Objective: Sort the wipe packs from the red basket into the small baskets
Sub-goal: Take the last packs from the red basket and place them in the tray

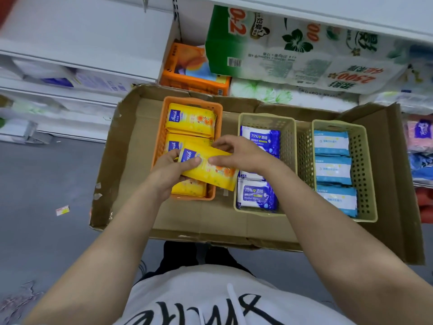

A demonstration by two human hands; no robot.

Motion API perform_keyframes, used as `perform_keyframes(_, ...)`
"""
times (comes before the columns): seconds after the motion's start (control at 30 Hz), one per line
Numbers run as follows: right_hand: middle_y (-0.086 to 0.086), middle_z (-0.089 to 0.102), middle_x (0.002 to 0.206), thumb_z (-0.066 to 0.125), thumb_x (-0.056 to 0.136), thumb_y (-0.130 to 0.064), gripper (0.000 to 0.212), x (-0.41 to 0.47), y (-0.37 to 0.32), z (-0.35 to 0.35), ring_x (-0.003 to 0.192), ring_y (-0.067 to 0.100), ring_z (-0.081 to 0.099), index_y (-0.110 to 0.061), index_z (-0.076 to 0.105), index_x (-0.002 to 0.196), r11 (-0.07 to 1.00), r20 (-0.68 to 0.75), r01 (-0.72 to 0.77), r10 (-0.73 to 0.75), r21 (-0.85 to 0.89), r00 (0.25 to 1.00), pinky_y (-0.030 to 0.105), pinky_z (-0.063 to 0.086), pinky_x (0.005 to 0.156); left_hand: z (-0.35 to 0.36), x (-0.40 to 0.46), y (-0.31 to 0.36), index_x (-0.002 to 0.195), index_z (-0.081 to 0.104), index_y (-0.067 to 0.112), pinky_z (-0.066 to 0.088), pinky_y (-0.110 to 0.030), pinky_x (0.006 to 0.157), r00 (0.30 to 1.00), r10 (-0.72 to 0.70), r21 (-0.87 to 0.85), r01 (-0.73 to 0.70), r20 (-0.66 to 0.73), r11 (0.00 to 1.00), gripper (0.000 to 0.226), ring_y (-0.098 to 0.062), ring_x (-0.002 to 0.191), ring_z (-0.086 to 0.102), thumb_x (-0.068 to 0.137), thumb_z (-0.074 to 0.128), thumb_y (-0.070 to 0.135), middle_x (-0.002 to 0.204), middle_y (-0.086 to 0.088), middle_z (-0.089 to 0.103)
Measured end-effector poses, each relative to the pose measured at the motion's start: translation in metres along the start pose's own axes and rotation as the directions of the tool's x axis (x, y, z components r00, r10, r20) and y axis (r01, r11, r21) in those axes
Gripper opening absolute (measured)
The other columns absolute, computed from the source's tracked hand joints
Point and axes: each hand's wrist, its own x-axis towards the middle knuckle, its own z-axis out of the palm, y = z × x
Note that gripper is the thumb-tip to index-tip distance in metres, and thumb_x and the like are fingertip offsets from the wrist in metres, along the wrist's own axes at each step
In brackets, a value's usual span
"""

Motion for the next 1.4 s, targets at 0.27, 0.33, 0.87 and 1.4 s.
perform_keyframes(0.27,0.000,0.065,0.121,0.080,0.081,-0.031,0.049,0.037,-0.002,-0.004,0.109,0.019,0.065,-0.018,0.063,0.125,0.976,-0.111,-0.120,0.142,0.184,0.984,0.038,0.056,0.091,-0.061,0.027,0.009,0.105,0.064,0.016,0.056,-0.039,0.086,0.905,0.052,-0.052,-0.082,-0.422,0.995,0.018,-0.021,0.096,0.066,0.089,0.071,0.019,0.110,-0.007,0.069)
perform_keyframes(0.33,0.000,0.063,0.126,0.080,0.081,-0.030,0.051,0.048,-0.006,0.000,0.109,0.018,0.064,-0.020,0.061,0.127,0.981,-0.101,-0.138,0.153,0.140,0.983,0.040,0.056,0.092,-0.076,0.036,0.007,0.100,0.064,0.024,0.054,-0.039,0.089,0.900,0.061,0.010,-0.064,-0.431,0.998,0.011,-0.020,0.101,0.064,0.091,0.070,0.025,0.106,0.000,0.068)
perform_keyframes(0.87,0.003,0.057,0.133,0.077,0.081,-0.041,0.051,0.098,-0.035,0.055,0.122,0.024,0.053,-0.024,0.060,0.126,0.921,-0.201,-0.195,0.132,-0.336,0.971,0.036,0.047,0.092,-0.094,0.072,0.008,0.104,0.063,0.024,0.055,-0.034,0.070,0.994,0.020,0.059,-0.014,-0.109,0.998,0.015,-0.024,0.095,0.069,0.091,0.069,0.018,0.107,-0.007,0.067)
perform_keyframes(1.4,0.000,0.024,0.160,0.064,0.091,-0.045,0.070,0.090,-0.026,0.081,0.148,0.025,0.018,-0.029,0.031,0.151,0.853,-0.304,-0.141,-0.021,-0.503,0.952,0.049,0.033,0.114,-0.091,0.073,0.005,0.102,0.062,0.029,0.052,-0.027,0.062,0.989,0.032,0.101,-0.017,-0.142,0.995,0.013,-0.015,0.091,0.069,0.092,0.068,0.024,0.105,-0.001,0.068)
